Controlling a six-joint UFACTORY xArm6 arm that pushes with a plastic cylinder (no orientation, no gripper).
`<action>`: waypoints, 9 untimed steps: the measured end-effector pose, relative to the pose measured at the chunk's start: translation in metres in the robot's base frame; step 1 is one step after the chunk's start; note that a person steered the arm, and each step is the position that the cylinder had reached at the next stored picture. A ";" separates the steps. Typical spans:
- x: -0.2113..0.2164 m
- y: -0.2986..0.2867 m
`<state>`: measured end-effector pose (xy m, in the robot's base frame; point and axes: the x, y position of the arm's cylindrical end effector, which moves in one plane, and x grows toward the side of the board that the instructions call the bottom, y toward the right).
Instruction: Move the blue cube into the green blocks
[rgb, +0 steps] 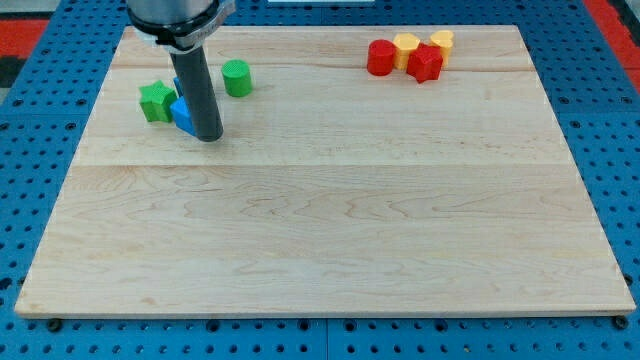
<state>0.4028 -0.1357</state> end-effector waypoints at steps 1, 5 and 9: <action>-0.006 -0.018; -0.030 -0.006; -0.033 0.001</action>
